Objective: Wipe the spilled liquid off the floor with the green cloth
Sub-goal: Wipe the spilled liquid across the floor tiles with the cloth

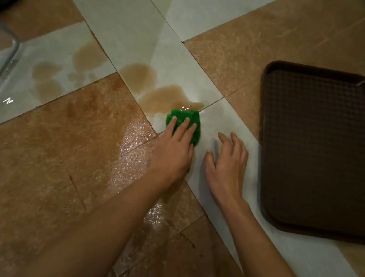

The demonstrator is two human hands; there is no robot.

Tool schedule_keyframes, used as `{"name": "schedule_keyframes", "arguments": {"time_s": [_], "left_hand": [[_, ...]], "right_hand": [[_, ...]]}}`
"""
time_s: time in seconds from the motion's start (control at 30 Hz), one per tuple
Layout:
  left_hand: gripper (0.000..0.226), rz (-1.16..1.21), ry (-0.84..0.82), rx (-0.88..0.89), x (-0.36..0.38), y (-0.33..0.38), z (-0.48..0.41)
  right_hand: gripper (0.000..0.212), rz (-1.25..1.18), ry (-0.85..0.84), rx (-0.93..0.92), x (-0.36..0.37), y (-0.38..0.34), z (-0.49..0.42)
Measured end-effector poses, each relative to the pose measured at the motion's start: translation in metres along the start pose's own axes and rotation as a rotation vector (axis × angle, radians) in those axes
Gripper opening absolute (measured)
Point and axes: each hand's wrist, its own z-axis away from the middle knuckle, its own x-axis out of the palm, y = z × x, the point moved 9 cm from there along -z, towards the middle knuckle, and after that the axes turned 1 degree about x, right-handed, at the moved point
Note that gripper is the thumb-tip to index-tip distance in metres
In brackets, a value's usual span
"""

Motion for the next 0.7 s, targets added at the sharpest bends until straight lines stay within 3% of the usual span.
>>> {"name": "schedule_keyframes", "arguments": {"time_s": [0.17, 0.4, 0.57, 0.7], "left_hand": [[0.047, -0.021, -0.123, 0.343, 0.019, 0.027, 0.029], [0.047, 0.040, -0.022, 0.030, 0.006, 0.012, -0.012], [0.051, 0.011, -0.128, 0.270, 0.022, 0.032, 0.009], [0.051, 0.047, -0.112, 0.118, 0.018, 0.015, -0.012]], "right_hand": [[0.050, -0.028, 0.000, 0.007, -0.004, 0.004, -0.002], [0.050, -0.051, 0.026, 0.036, -0.010, 0.017, -0.001], [0.048, -0.089, 0.046, 0.036, -0.010, 0.016, -0.005], [0.048, -0.125, 0.083, 0.029, -0.014, 0.017, -0.005]]}}
